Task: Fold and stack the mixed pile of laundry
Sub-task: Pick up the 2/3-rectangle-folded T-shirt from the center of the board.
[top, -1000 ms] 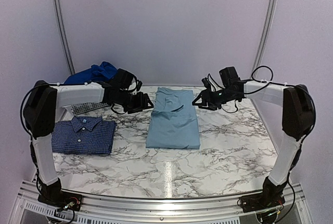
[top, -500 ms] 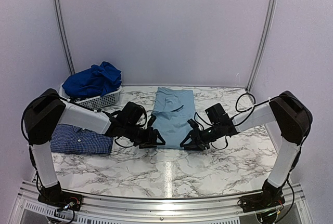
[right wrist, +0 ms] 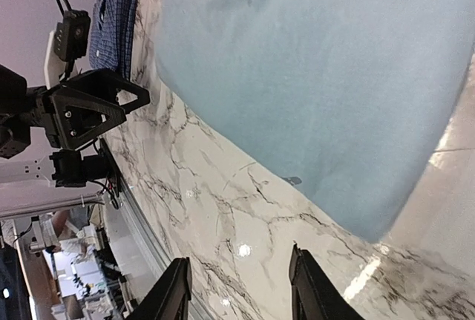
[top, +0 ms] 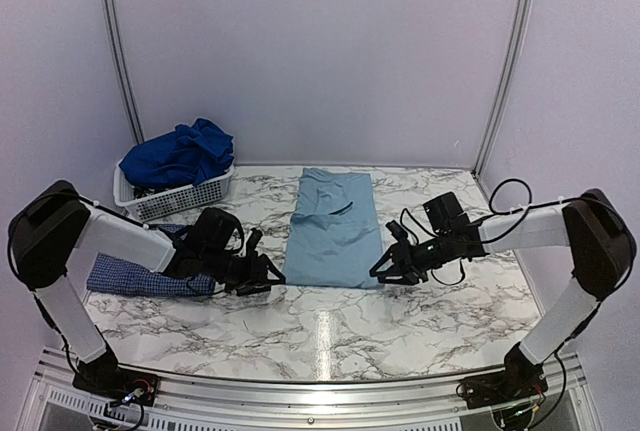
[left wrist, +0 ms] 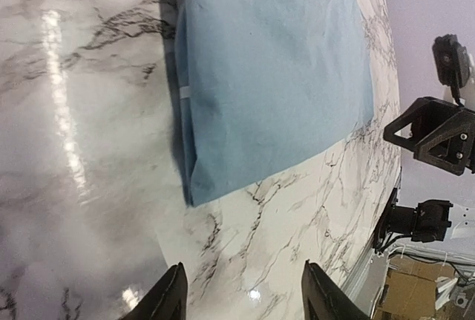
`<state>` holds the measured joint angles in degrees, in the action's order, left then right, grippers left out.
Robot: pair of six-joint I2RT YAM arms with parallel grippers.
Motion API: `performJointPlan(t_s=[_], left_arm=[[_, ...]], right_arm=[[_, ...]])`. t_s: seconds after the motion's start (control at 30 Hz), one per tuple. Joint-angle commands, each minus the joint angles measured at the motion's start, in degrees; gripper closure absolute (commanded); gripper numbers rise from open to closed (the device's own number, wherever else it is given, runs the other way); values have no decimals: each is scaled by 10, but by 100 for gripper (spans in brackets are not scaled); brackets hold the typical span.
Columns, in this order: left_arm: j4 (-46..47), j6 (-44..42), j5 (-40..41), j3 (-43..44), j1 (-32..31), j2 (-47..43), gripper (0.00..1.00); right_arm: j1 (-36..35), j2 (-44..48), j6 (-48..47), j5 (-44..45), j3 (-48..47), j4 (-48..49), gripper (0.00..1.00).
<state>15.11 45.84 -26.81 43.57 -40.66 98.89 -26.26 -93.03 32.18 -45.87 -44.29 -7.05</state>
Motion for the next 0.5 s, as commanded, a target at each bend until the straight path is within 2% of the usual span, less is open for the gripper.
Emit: performJointPlan(t_s=[0.0,0.17,0.47], left_arm=[[-88,-25,59,2,15,-52,45],[-144,-67,85,39,16,-22,48],[-110,-65,82,65,-3,45,52]], right_arm=[[32,58,-67,65,-7,-119,58],[37,34,-98,104,1,-131,59],[35,-41,-112,112,-31,-98,59]])
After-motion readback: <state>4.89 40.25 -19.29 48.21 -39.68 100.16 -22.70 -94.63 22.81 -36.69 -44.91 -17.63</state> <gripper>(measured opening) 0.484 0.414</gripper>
